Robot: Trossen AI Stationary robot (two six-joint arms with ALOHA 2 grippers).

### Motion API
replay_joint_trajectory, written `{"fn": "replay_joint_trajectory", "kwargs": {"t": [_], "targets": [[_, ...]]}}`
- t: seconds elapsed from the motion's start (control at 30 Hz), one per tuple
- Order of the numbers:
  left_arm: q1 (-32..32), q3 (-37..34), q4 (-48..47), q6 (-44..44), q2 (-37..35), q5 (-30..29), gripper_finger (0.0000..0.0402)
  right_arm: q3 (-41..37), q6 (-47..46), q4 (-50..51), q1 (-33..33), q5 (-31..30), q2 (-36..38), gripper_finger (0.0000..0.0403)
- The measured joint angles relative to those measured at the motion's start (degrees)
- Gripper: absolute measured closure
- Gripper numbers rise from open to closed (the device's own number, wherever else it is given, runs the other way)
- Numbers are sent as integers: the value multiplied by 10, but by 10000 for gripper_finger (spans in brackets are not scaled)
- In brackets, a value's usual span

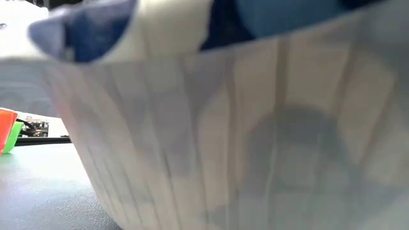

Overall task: Place and stack bowls onto a shelf
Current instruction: Move the blue bowl to the bottom middle of the table, then stack the blue bowl on top of the blue bowl on the shelf

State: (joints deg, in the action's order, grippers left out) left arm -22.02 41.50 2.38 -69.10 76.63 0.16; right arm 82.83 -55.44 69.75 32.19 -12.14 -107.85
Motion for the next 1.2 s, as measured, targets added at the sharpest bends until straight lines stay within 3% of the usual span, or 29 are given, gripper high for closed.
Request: {"fn": "replay_joint_trajectory", "kwargs": {"t": [0.23, 0.47, 0.8, 1.2], "targets": [[0, 0, 47, -13, 38, 52, 181, 0, -14, 43, 25, 0, 22, 379], [11, 12, 61, -5, 88, 56, 181, 0, -127, 58, 72, 0, 50, 373], [17, 89, 22, 48, 182, 56, 181, 0, -257, 51, 121, 0, 56, 374], [2, 113, 23, 57, 230, 54, 181, 0, -317, 43, 147, 0, 56, 374]]}}
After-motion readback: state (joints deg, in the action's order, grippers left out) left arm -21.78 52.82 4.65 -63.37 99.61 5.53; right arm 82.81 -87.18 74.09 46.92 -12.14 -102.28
